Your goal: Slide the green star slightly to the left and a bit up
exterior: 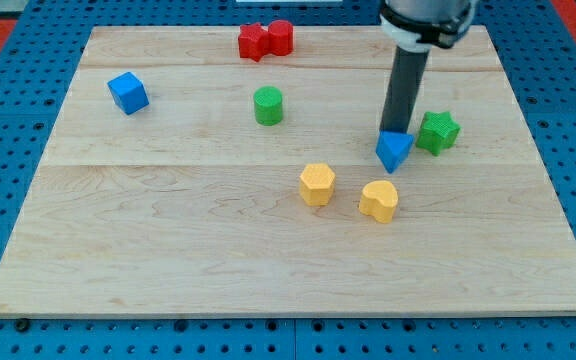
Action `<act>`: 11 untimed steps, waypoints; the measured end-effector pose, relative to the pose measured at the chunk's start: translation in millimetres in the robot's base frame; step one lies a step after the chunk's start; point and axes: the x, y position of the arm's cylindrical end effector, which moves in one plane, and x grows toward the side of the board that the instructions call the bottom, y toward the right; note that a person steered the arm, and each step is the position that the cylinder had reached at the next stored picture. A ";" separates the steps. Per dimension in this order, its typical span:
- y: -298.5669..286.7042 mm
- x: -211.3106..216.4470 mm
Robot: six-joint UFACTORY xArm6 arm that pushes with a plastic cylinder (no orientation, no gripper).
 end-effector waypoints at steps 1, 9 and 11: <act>22.0 8.8; 76.0 -6.8; 50.6 -44.7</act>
